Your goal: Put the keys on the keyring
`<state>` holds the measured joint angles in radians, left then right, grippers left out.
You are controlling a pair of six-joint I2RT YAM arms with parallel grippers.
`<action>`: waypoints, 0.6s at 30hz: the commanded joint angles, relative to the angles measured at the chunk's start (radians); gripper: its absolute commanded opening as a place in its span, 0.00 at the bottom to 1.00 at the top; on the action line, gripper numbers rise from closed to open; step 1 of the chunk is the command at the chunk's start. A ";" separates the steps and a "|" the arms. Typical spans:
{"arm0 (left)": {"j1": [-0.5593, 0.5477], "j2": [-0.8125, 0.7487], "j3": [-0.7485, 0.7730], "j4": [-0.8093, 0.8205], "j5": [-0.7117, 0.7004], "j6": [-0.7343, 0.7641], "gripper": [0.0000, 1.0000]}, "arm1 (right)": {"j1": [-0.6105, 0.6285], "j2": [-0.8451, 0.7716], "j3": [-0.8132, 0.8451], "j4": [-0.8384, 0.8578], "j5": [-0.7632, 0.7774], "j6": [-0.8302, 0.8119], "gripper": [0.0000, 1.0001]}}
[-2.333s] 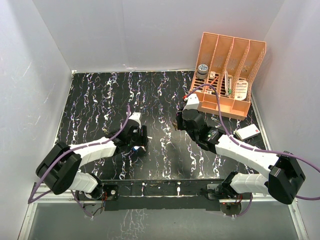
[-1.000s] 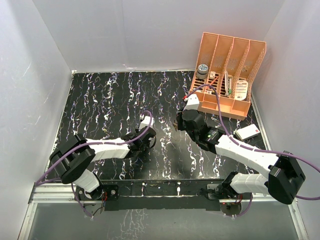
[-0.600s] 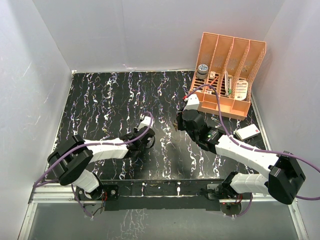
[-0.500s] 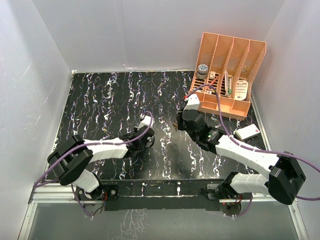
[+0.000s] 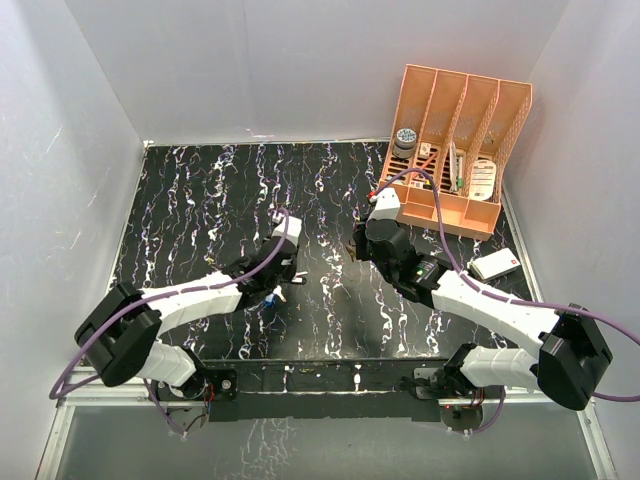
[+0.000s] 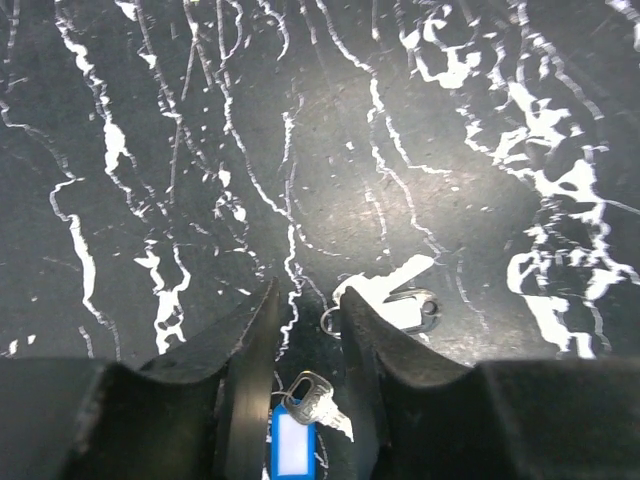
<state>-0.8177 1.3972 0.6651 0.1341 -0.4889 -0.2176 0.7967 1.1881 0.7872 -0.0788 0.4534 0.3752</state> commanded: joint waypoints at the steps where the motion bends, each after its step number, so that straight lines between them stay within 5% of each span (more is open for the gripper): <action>1: 0.065 -0.091 -0.037 0.059 0.227 0.002 0.34 | 0.004 -0.036 -0.006 0.047 0.025 0.002 0.00; 11: 0.200 -0.108 -0.117 0.167 0.545 -0.019 0.42 | 0.004 -0.033 -0.003 0.047 0.022 0.003 0.00; 18: 0.236 -0.084 -0.160 0.228 0.609 -0.036 0.53 | 0.004 -0.030 0.001 0.047 0.025 0.001 0.00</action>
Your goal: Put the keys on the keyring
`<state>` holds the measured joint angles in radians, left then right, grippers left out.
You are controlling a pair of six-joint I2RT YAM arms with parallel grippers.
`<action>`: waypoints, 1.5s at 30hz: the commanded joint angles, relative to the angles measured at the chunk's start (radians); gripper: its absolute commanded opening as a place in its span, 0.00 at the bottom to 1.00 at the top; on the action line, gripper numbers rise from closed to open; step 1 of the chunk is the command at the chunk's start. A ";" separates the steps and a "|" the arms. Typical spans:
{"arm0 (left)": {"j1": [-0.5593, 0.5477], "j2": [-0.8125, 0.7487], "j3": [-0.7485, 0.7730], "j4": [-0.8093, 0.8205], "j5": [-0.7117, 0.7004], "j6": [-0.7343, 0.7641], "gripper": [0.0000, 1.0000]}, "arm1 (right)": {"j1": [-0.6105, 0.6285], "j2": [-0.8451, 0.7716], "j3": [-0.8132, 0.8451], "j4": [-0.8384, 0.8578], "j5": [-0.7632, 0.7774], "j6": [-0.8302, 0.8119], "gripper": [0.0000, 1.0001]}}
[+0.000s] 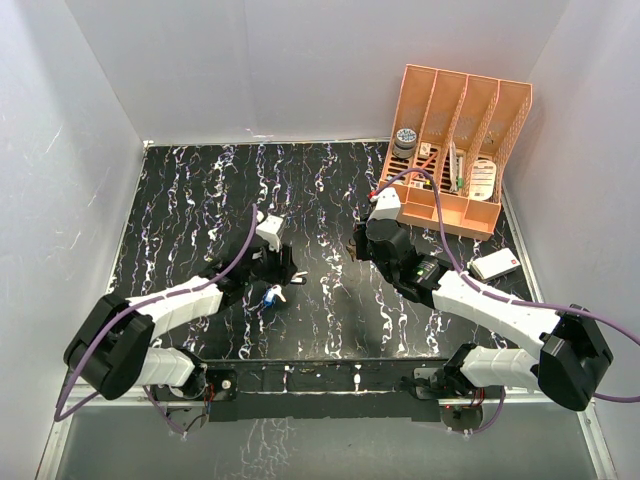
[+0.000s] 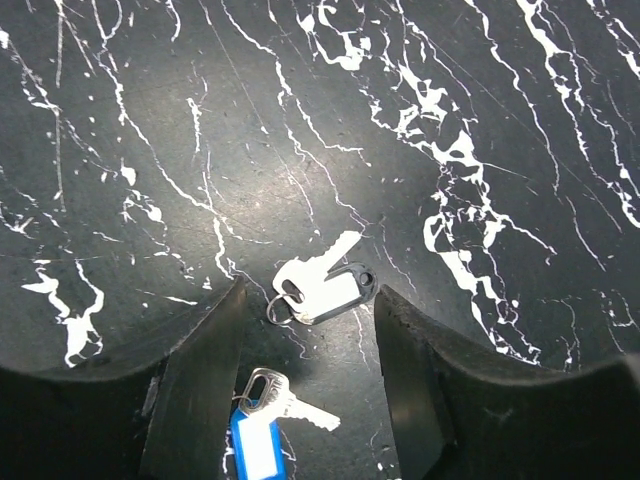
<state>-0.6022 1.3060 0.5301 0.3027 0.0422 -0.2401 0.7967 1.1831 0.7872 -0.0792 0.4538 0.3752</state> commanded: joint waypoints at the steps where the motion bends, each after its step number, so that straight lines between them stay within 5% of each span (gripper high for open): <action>1: 0.024 0.010 -0.033 0.068 0.080 -0.016 0.54 | 0.004 -0.026 0.001 0.047 0.024 0.001 0.00; 13: 0.058 0.099 -0.072 0.162 0.097 -0.025 0.54 | 0.004 -0.025 0.001 0.044 0.026 0.000 0.00; 31: 0.072 0.146 -0.087 0.216 0.137 -0.051 0.32 | 0.004 -0.034 -0.011 0.041 0.037 0.000 0.00; 45: 0.083 0.156 -0.088 0.188 0.124 -0.070 0.30 | 0.004 -0.037 -0.011 0.041 0.038 -0.001 0.00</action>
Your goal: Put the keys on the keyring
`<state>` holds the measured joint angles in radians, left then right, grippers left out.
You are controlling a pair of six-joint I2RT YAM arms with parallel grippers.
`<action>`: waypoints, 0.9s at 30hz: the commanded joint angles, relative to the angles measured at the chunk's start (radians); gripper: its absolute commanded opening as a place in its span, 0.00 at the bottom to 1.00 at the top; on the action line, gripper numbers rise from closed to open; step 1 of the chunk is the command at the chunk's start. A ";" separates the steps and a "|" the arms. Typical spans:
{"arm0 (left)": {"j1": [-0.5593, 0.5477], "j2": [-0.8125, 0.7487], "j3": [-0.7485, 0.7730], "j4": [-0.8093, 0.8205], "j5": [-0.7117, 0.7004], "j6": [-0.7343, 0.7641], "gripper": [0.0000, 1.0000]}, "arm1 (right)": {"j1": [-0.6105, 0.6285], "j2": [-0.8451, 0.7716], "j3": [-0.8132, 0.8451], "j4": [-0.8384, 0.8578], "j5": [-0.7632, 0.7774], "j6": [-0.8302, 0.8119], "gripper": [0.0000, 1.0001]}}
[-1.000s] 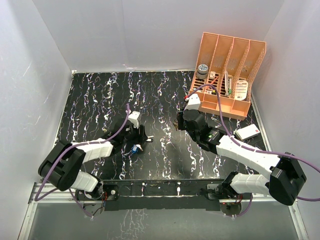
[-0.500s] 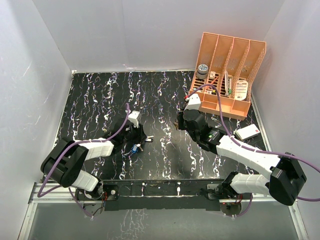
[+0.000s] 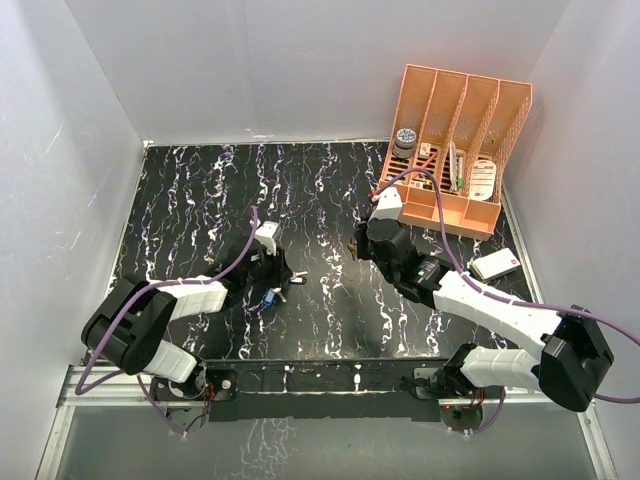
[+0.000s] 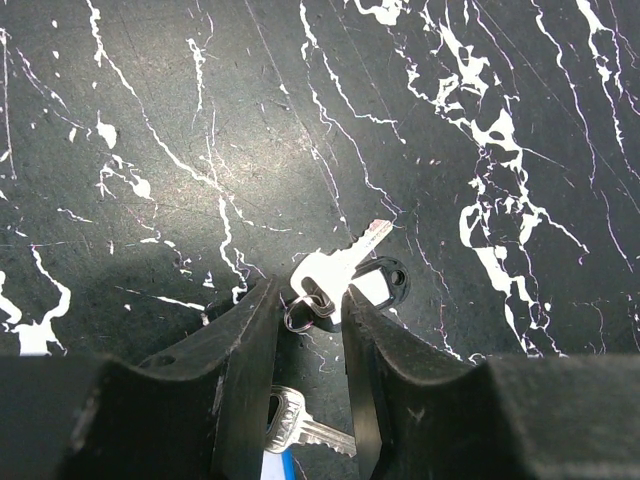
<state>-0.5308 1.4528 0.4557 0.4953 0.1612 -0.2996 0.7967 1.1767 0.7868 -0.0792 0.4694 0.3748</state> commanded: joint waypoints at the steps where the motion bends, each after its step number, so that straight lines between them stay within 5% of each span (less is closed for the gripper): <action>1: 0.014 0.010 -0.014 -0.007 0.005 -0.013 0.30 | 0.004 -0.030 -0.009 0.040 0.021 0.000 0.00; 12: 0.024 0.026 -0.014 -0.004 0.011 -0.023 0.30 | 0.004 -0.034 -0.012 0.039 0.024 0.000 0.00; 27: 0.028 0.021 -0.019 0.002 0.027 -0.026 0.08 | 0.004 -0.025 -0.006 0.041 0.022 -0.002 0.00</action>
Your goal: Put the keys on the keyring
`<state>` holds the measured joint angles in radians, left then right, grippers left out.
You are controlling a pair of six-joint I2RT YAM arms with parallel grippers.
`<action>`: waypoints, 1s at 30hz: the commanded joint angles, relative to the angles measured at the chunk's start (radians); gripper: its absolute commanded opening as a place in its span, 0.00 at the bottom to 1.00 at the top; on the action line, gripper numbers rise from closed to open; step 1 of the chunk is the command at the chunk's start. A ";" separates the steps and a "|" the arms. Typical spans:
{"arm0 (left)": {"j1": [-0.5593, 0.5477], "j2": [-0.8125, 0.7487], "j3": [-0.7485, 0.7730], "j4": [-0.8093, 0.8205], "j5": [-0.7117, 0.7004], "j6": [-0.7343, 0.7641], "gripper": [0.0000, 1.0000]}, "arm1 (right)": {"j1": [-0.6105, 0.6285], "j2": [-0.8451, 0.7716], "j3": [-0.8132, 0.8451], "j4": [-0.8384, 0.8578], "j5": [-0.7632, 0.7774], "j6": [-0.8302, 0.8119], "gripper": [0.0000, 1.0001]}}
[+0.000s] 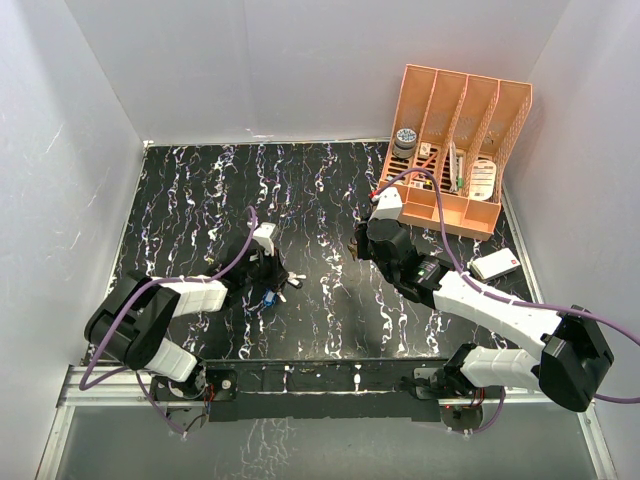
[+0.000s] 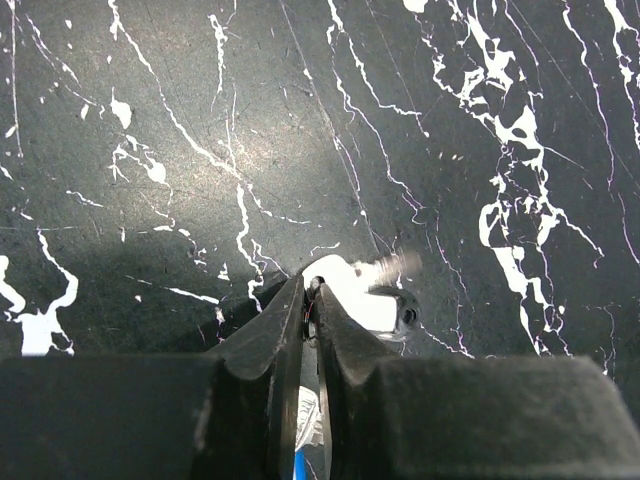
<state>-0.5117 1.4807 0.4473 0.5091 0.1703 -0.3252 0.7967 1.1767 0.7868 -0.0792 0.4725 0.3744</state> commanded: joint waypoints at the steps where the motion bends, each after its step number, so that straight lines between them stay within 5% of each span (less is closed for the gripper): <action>1: 0.009 -0.009 -0.012 -0.013 0.017 0.000 0.06 | 0.004 -0.025 -0.006 0.041 0.020 -0.002 0.00; 10: 0.010 -0.064 0.000 -0.042 0.017 0.002 0.02 | 0.004 -0.021 -0.002 0.043 0.016 -0.003 0.00; 18: 0.011 -0.107 0.028 -0.103 0.014 0.006 0.08 | 0.003 -0.020 0.000 0.044 0.012 -0.003 0.00; 22: 0.010 -0.103 0.021 -0.101 0.017 0.006 0.00 | 0.003 -0.022 0.000 0.043 0.009 -0.003 0.00; 28: 0.010 -0.105 0.026 -0.106 0.013 -0.001 0.00 | 0.004 -0.023 -0.003 0.042 0.009 -0.002 0.00; 30: 0.010 -0.104 0.031 -0.118 0.005 -0.003 0.15 | 0.004 -0.024 -0.003 0.042 0.010 -0.002 0.00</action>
<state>-0.5064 1.4029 0.4469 0.4168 0.1753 -0.3241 0.7967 1.1767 0.7868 -0.0792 0.4717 0.3729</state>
